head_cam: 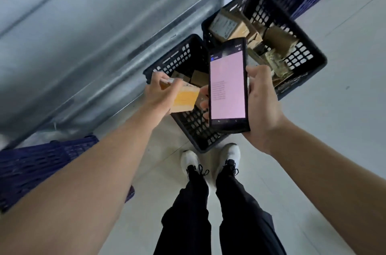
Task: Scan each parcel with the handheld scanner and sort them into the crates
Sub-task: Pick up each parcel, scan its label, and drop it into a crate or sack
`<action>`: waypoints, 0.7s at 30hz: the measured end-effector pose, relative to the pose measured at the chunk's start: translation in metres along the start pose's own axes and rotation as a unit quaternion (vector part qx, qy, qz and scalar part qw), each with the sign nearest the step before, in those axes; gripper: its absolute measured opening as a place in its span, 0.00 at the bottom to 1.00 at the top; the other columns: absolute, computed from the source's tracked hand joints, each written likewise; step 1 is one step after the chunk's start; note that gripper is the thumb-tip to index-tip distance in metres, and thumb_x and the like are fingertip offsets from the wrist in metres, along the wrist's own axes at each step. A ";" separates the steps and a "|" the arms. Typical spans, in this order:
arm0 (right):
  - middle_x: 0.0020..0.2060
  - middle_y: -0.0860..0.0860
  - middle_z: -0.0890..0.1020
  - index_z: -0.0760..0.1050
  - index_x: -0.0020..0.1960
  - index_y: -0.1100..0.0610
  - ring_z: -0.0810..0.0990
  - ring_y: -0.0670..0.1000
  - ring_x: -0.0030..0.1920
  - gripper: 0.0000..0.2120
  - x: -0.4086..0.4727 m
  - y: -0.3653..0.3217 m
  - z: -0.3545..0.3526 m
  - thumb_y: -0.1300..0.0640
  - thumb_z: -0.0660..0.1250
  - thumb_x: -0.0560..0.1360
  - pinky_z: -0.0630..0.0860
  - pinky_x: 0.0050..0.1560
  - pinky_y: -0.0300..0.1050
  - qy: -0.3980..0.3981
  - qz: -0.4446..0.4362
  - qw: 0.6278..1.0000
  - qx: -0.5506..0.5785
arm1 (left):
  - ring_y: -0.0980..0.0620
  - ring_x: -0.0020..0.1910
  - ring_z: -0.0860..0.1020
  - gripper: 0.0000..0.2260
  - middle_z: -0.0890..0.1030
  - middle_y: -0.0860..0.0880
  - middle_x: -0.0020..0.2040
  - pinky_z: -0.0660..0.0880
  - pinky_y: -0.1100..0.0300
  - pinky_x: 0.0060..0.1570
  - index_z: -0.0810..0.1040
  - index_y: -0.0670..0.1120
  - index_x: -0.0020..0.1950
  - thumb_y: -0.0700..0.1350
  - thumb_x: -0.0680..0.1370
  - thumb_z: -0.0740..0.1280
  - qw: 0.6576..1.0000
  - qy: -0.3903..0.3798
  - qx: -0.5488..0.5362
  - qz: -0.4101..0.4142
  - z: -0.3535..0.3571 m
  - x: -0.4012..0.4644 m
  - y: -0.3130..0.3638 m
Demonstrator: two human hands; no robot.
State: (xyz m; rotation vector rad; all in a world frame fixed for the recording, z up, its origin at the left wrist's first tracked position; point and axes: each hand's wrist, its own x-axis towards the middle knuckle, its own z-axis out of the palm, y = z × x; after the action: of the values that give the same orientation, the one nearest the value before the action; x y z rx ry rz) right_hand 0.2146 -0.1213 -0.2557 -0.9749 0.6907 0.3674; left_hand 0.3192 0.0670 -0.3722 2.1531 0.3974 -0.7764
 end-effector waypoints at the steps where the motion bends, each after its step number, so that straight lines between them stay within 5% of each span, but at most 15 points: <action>1: 0.53 0.63 0.86 0.79 0.66 0.63 0.83 0.62 0.49 0.33 -0.015 -0.011 0.009 0.42 0.46 0.84 0.80 0.55 0.61 -0.006 -0.013 1.000 0.002 | 0.41 0.49 0.83 0.20 0.76 0.43 0.59 0.80 0.58 0.30 0.70 0.61 0.56 0.70 0.72 0.69 1.000 0.006 -0.002 0.011 -0.013 -0.016 0.013; 6: 0.59 0.70 0.83 0.75 0.69 0.65 0.83 0.63 0.49 0.33 -0.096 -0.065 0.047 0.43 0.45 0.84 0.78 0.55 0.61 -0.035 -0.060 0.998 0.004 | 0.49 0.52 0.80 0.23 0.73 0.49 0.59 0.79 0.64 0.32 0.73 0.61 0.70 0.56 0.76 0.73 0.994 0.051 -0.032 0.086 -0.068 -0.096 0.070; 10: 0.62 0.71 0.81 0.74 0.70 0.67 0.81 0.63 0.49 0.33 -0.164 -0.104 0.061 0.43 0.46 0.84 0.79 0.53 0.61 -0.063 -0.077 0.995 0.007 | 0.48 0.62 0.69 0.33 0.66 0.47 0.65 0.78 0.42 0.66 0.63 0.72 0.78 0.59 0.74 0.69 0.988 0.063 -0.057 0.129 -0.104 -0.179 0.103; 13: 0.62 0.68 0.82 0.75 0.70 0.66 0.81 0.63 0.50 0.33 -0.218 -0.130 0.060 0.42 0.46 0.84 0.80 0.52 0.59 -0.095 -0.091 0.991 -0.008 | 0.43 0.71 0.64 0.40 0.67 0.53 0.60 0.69 0.30 0.72 0.54 0.77 0.78 0.58 0.71 0.69 0.979 0.063 -0.080 0.174 -0.123 -0.251 0.129; 15: 0.61 0.67 0.83 0.77 0.68 0.64 0.82 0.63 0.50 0.33 -0.254 -0.145 0.057 0.42 0.46 0.84 0.80 0.52 0.59 -0.116 -0.109 0.987 -0.021 | 0.45 0.67 0.70 0.43 0.65 0.59 0.57 0.69 0.34 0.74 0.52 0.74 0.81 0.52 0.75 0.73 0.968 0.088 -0.111 0.205 -0.131 -0.302 0.147; 17: 0.59 0.66 0.85 0.78 0.68 0.62 0.84 0.62 0.49 0.32 -0.290 -0.161 0.055 0.42 0.45 0.85 0.82 0.50 0.54 -0.133 -0.135 0.981 -0.030 | 0.57 0.59 0.75 0.43 0.68 0.64 0.54 0.71 0.37 0.73 0.52 0.60 0.85 0.42 0.79 0.74 0.951 0.130 -0.132 0.248 -0.138 -0.351 0.163; 19: 0.57 0.65 0.86 0.77 0.69 0.61 0.85 0.62 0.50 0.32 -0.327 -0.177 0.055 0.42 0.45 0.84 0.82 0.48 0.52 -0.154 -0.163 0.974 -0.041 | 0.63 0.55 0.79 0.39 0.74 0.58 0.54 0.75 0.41 0.70 0.55 0.52 0.82 0.40 0.78 0.75 0.935 0.170 -0.164 0.262 -0.147 -0.396 0.179; 21: 0.56 0.65 0.85 0.78 0.69 0.59 0.84 0.63 0.51 0.31 -0.363 -0.193 0.059 0.42 0.45 0.84 0.81 0.50 0.54 -0.181 -0.182 0.965 -0.050 | 0.57 0.59 0.79 0.39 0.77 0.51 0.59 0.79 0.55 0.62 0.57 0.52 0.78 0.45 0.76 0.78 0.923 0.203 -0.193 0.264 -0.158 -0.434 0.190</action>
State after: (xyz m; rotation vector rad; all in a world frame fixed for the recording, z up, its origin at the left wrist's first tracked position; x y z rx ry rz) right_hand 0.0808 -0.1666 0.1348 -1.0711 0.1543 0.2464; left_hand 0.1479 0.0586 0.0969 1.8969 0.1409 0.0595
